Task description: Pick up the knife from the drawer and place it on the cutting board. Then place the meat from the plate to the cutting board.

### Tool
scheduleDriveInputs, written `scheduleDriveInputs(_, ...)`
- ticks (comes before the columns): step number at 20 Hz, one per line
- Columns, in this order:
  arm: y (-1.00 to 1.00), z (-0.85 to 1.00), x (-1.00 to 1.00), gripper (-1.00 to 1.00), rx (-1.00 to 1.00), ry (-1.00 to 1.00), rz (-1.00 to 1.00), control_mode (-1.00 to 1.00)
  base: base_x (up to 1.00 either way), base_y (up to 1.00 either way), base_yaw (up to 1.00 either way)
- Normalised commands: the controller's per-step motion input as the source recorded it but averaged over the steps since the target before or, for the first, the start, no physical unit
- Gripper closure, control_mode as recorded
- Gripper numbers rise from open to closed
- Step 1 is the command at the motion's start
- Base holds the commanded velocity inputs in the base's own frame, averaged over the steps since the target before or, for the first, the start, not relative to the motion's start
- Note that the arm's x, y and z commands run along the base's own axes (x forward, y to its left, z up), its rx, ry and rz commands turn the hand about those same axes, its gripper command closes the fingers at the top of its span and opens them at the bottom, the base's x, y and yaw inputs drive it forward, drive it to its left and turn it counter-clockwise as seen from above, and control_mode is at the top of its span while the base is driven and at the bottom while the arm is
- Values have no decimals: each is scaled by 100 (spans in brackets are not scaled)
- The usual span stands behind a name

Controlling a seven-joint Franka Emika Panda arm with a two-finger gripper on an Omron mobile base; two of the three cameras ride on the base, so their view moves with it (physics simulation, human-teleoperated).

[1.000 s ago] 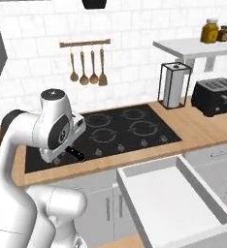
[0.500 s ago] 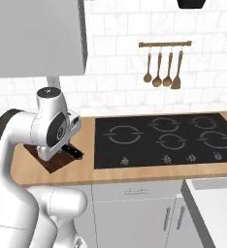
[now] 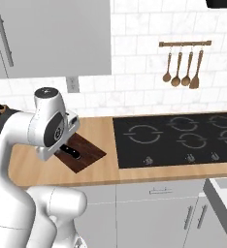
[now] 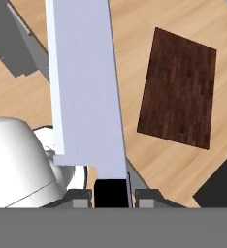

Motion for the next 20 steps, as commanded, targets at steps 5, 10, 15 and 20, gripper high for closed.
scheduleDriveInputs(5, 0, -2, 8, 100, 0, 0, 0, -100, 0, 0, 0)
scheduleDriveInputs(10, 33, -50, 96, 100, 5, 0, -6, -100, 0, 0, 0)
scheduleDriveInputs(15, 2, -63, 100, 100, 15, 2, -13, -100, 0, 0, 0)
scheduleDriveInputs(20, -24, -61, 100, 100, 0, 0, -2, -100, 0, 0, 0)
